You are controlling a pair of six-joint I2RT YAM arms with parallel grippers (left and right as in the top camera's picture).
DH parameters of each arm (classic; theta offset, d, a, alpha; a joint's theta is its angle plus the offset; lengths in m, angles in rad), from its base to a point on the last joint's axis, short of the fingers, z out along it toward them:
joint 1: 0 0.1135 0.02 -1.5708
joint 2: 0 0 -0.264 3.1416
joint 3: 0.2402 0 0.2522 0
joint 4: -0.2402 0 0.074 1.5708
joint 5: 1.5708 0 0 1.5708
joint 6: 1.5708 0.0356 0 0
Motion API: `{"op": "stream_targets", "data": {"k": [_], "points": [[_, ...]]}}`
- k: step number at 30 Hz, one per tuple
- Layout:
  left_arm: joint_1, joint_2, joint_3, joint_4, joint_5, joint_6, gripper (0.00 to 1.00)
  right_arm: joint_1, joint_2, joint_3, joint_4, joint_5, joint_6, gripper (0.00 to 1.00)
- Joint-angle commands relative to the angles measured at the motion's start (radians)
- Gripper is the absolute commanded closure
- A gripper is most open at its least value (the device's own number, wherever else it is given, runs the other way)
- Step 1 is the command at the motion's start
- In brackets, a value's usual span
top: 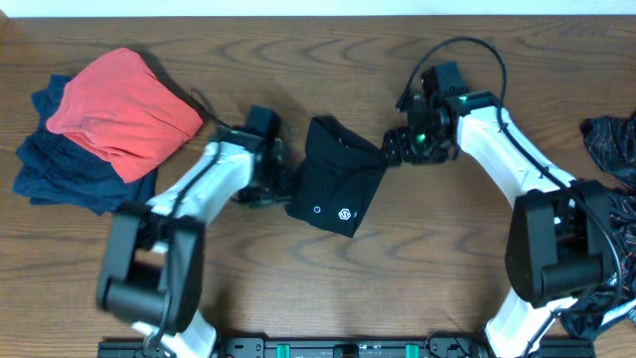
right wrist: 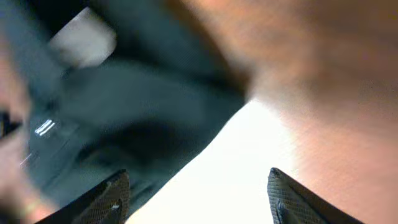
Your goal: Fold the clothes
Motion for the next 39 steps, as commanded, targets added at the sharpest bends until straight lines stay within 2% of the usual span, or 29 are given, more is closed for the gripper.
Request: {"op": "stream_targets", "data": {"k": [1, 6, 12, 15, 17, 19, 21, 26, 31, 35, 39], "points": [[0.033, -0.112, 0.007, 0.022, -0.022, -0.037, 0.55, 0.025, -0.038, 0.016, -0.070, -0.234, -0.048, 0.33], [0.011, -0.169, 0.006, 0.044, 0.100, -0.037, 0.52, 0.090, -0.037, -0.032, -0.098, -0.296, -0.047, 0.40], [-0.057, -0.132, 0.005, 0.062, 0.119, 0.029, 0.51, 0.169, -0.037, -0.111, 0.031, -0.288, -0.031, 0.44], [-0.083, -0.105, 0.005, 0.084, 0.120, 0.037, 0.50, 0.195, -0.037, -0.157, 0.072, -0.167, 0.062, 0.49], [-0.097, -0.088, 0.005, 0.098, 0.120, 0.037, 0.47, 0.202, -0.037, -0.181, 0.077, -0.102, 0.105, 0.56], [-0.111, -0.067, 0.005, 0.117, 0.119, 0.042, 0.46, 0.203, -0.037, -0.201, 0.084, -0.055, 0.135, 0.74], [-0.122, -0.035, 0.005, 0.142, 0.119, 0.044, 0.46, 0.203, -0.037, -0.214, 0.082, 0.010, 0.180, 0.84], [-0.147, 0.077, 0.005, 0.179, 0.110, 0.044, 0.46, 0.200, -0.037, -0.237, 0.088, 0.171, 0.220, 0.90], [-0.143, 0.163, 0.004, 0.167, -0.001, 0.034, 0.46, 0.200, -0.037, -0.259, 0.086, 0.315, 0.254, 0.89], [-0.146, 0.178, 0.004, 0.166, 0.016, 0.014, 0.46, 0.200, -0.037, -0.275, 0.109, 0.312, 0.238, 0.92], [-0.148, 0.172, 0.004, 0.167, 0.028, 0.014, 0.46, 0.187, -0.058, -0.252, 0.114, 0.151, 0.150, 0.85]]}}
